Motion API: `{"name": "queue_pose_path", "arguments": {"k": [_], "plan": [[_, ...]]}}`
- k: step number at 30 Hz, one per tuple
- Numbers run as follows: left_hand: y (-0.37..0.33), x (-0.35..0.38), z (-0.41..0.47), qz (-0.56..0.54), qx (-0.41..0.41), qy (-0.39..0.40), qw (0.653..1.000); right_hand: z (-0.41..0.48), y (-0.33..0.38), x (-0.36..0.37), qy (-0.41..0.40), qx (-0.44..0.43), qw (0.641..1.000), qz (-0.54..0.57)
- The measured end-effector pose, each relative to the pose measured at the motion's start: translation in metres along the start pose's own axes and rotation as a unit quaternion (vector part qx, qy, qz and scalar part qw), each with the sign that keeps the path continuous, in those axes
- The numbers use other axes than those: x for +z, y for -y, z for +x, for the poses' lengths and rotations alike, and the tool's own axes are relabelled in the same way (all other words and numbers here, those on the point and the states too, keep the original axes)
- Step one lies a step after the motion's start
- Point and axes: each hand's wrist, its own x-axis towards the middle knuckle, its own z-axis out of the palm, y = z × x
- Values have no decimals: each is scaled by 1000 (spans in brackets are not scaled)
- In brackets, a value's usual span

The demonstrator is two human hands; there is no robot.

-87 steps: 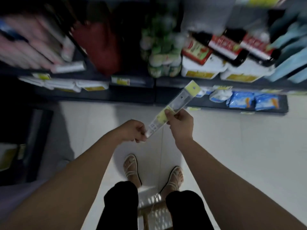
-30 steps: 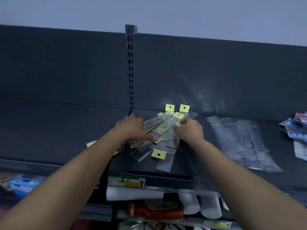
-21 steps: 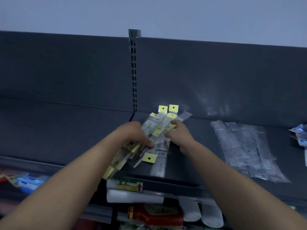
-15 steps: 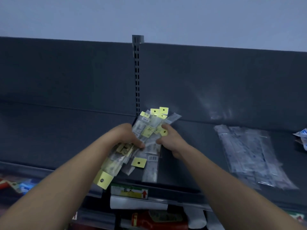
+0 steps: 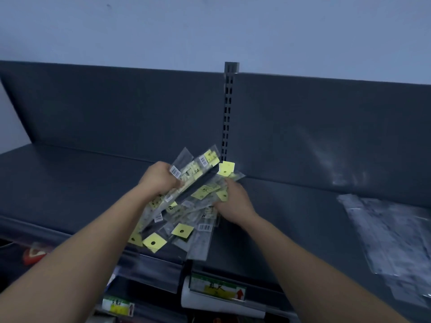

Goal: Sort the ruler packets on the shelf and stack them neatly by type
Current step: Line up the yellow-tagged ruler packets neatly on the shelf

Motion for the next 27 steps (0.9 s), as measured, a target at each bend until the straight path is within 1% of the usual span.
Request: {"name": "queue_pose_path", "arguments": {"k": [2,3,4,6,7,9,11,15,16,19,21,27], "plan": [[-7,-7,-3,-61,30,-1,998,0,2,-5,-51,-17,998,-40],[-13,-10,-6,-101,48,0,994,0,5,-8,-60,-21,998,-23],[-20,-13,-8,-142,67,2,988,0,8,-11,-57,-24,998,23],[-37,-15,-14,-216,107,12,970,-3,20,-18,-37,-21,984,171],[-46,-15,-16,-244,124,20,961,-3,27,-22,-27,-15,970,241],[-65,-9,-21,-296,147,45,943,0,33,-31,-29,-15,938,345],[-79,2,-27,-343,145,73,925,0,36,-42,-56,-23,911,409],[-95,22,-32,-429,84,131,890,-4,24,-64,-100,-10,887,451],[-97,26,-31,-434,71,141,887,-6,19,-68,-108,-7,884,455],[-100,39,-31,-414,67,147,896,-11,3,-75,-125,-13,887,444],[-101,46,-29,-421,55,150,893,-13,-6,-78,-131,-6,887,443],[-97,65,-16,-417,-3,144,897,-12,-25,-92,-109,49,887,446]]}}
